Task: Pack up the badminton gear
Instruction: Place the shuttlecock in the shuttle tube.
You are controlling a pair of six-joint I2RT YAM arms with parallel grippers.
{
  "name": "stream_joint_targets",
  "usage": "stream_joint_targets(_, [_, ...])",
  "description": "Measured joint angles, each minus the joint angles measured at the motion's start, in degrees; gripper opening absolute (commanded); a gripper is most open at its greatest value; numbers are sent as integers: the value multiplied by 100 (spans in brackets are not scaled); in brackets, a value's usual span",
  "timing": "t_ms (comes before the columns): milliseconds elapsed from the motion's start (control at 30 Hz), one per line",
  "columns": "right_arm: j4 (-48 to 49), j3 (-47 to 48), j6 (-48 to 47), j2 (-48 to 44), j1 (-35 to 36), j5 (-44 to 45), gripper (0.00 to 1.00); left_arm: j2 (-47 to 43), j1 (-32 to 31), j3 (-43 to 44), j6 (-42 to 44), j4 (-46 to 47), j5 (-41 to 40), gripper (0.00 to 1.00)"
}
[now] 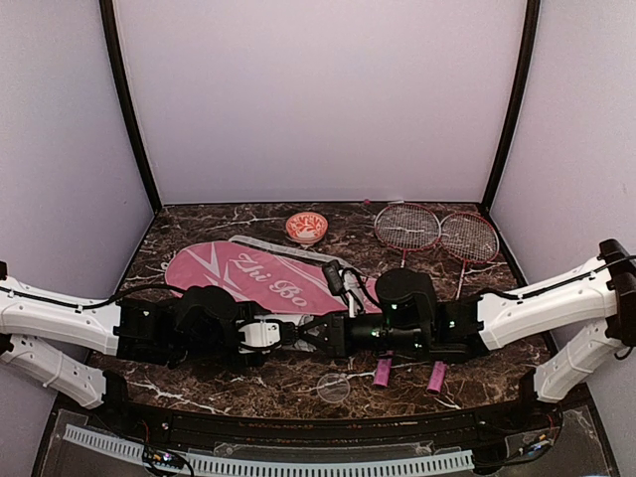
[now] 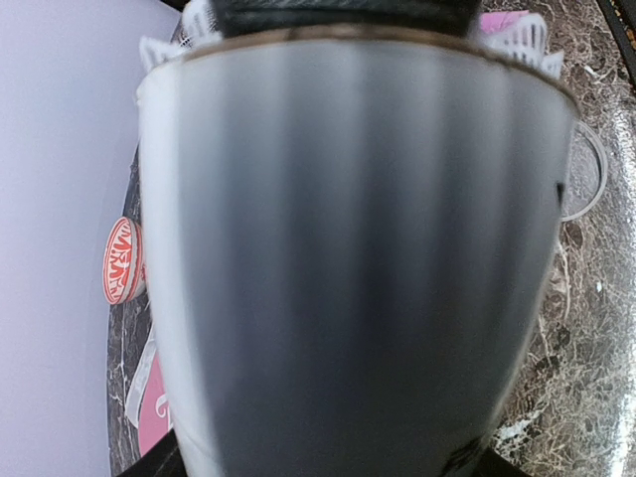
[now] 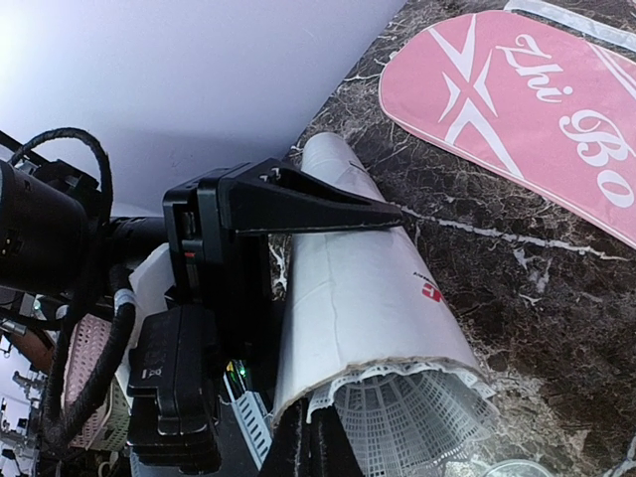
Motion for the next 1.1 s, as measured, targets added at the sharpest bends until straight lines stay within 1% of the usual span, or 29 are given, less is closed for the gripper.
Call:
stream_joint_targets(367, [472,-219,188,96,22,63,0,-4,-11,0,-2,-15,2,69])
stream_joint_targets(1100, [1307,-87,289,1008,24,111,0,-4,-11,0,-13,-164,0,69])
